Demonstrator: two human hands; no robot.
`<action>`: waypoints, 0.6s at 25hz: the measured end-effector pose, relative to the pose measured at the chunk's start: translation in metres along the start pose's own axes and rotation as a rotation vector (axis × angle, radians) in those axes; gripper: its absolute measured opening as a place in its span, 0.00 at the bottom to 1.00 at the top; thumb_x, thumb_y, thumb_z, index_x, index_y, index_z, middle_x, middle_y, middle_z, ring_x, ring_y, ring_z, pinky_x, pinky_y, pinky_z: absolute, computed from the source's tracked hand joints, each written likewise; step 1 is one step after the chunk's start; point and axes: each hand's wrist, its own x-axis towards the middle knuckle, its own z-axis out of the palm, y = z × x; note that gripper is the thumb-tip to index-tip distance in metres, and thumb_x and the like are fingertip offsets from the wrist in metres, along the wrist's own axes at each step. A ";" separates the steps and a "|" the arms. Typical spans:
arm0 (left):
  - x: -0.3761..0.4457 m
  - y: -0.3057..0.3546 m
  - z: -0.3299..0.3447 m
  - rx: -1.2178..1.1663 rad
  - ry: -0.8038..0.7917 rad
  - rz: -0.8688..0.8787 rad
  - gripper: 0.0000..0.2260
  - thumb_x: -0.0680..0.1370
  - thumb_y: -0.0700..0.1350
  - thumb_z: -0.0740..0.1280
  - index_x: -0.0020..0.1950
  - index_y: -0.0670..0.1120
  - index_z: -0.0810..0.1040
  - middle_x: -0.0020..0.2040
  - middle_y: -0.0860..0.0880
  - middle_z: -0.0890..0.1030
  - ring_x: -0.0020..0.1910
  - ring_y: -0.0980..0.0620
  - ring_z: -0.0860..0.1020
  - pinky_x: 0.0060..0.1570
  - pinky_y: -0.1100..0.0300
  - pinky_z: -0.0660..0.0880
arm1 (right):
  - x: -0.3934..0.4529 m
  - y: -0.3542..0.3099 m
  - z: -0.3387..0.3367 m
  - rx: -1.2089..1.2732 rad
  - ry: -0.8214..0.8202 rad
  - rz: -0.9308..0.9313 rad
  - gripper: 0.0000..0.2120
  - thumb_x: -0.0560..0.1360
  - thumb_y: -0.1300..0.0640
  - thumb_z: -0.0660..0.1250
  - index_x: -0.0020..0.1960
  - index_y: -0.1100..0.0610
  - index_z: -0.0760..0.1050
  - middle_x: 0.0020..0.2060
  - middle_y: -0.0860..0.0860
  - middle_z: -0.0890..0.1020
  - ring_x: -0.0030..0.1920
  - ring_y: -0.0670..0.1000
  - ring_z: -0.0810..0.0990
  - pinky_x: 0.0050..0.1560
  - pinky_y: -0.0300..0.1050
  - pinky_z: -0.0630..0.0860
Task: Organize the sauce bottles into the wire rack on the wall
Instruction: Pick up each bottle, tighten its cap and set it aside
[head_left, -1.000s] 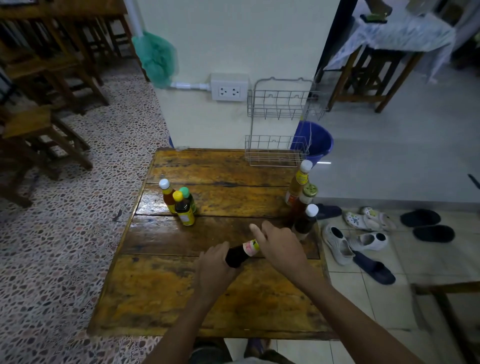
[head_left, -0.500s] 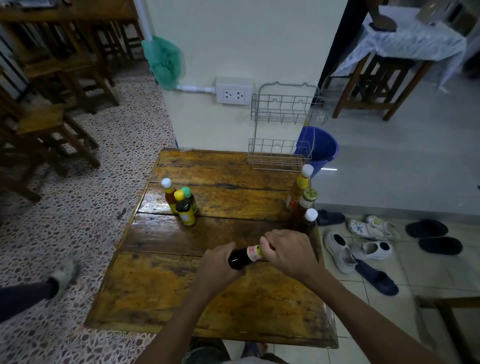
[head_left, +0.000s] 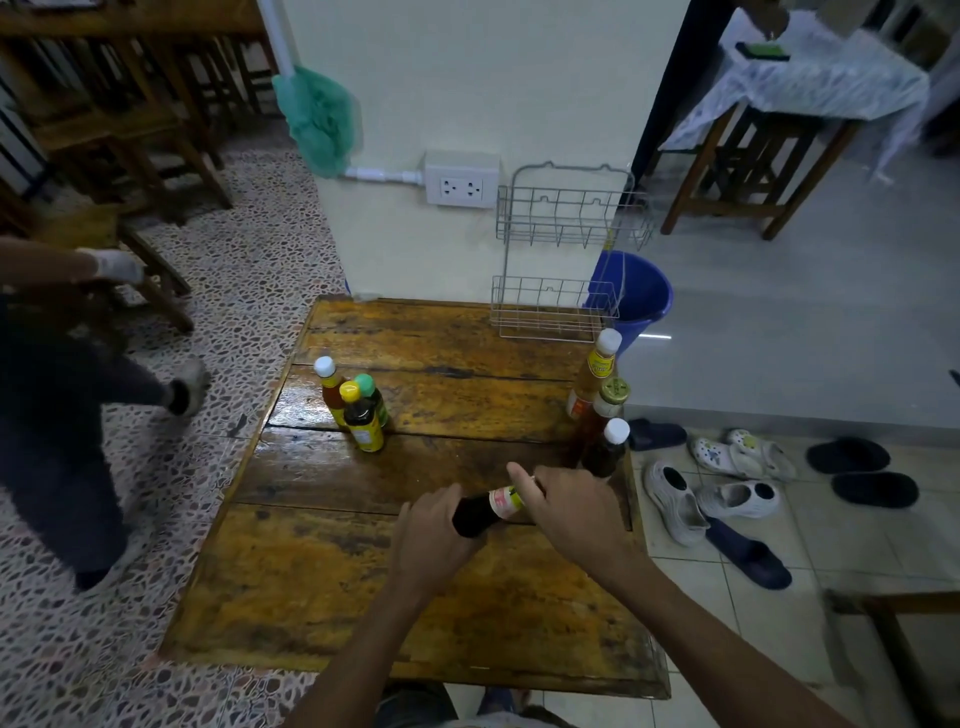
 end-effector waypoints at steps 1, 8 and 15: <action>0.003 -0.002 -0.001 -0.055 -0.038 0.026 0.17 0.72 0.61 0.71 0.44 0.53 0.67 0.36 0.58 0.70 0.35 0.52 0.73 0.36 0.55 0.64 | 0.001 0.002 -0.004 0.011 0.050 -0.037 0.30 0.82 0.34 0.41 0.39 0.50 0.71 0.31 0.45 0.73 0.28 0.45 0.69 0.25 0.38 0.60; 0.018 -0.016 -0.001 -0.213 -0.069 0.135 0.21 0.72 0.68 0.72 0.41 0.52 0.69 0.34 0.56 0.73 0.31 0.58 0.71 0.29 0.56 0.65 | 0.012 0.020 -0.003 -0.074 0.193 -0.342 0.18 0.81 0.42 0.56 0.40 0.52 0.72 0.33 0.46 0.74 0.32 0.47 0.69 0.24 0.44 0.63; 0.019 -0.010 0.005 -0.037 -0.041 0.065 0.21 0.72 0.71 0.70 0.43 0.57 0.66 0.37 0.59 0.71 0.35 0.58 0.71 0.35 0.58 0.63 | 0.020 0.011 -0.003 -0.006 0.091 -0.158 0.18 0.78 0.46 0.56 0.32 0.51 0.70 0.25 0.46 0.72 0.23 0.45 0.67 0.23 0.43 0.62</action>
